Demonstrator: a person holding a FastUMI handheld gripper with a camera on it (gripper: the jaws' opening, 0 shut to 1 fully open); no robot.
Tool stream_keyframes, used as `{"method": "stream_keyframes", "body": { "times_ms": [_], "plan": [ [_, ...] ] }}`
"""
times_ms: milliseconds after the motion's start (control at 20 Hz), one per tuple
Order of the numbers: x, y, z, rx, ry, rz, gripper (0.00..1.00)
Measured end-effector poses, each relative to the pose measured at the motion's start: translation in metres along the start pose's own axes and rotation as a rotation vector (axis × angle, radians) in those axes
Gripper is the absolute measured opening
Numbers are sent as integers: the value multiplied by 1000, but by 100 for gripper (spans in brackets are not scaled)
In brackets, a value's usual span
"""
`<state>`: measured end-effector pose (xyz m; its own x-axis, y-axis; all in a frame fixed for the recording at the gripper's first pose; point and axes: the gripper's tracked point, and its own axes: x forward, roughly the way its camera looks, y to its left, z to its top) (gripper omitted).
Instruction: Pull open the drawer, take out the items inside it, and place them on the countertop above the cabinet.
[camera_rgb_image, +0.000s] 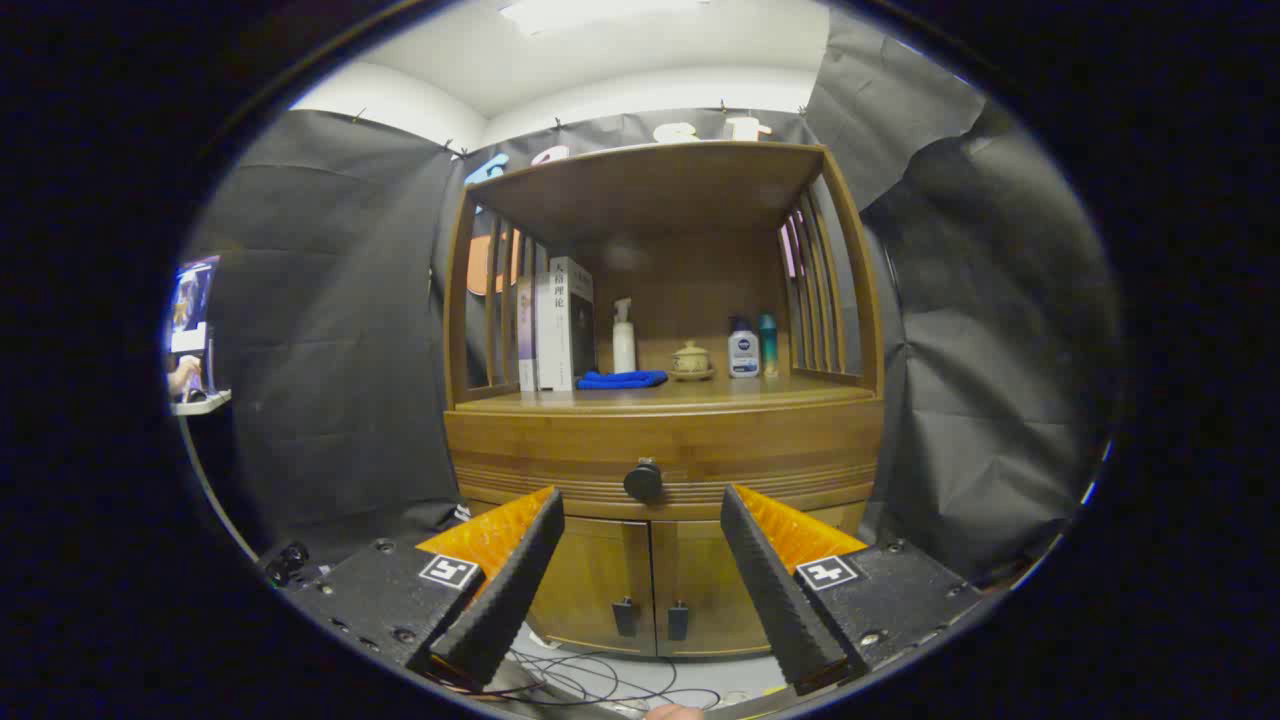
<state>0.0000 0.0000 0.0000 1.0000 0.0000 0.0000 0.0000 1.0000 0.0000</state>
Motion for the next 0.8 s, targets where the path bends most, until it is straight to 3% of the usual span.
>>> {"method": "stream_keyframes", "body": {
  "times_ms": [800],
  "plan": [
    [2, -3, -7, 7, 33, -5, 100]
  ]
}}
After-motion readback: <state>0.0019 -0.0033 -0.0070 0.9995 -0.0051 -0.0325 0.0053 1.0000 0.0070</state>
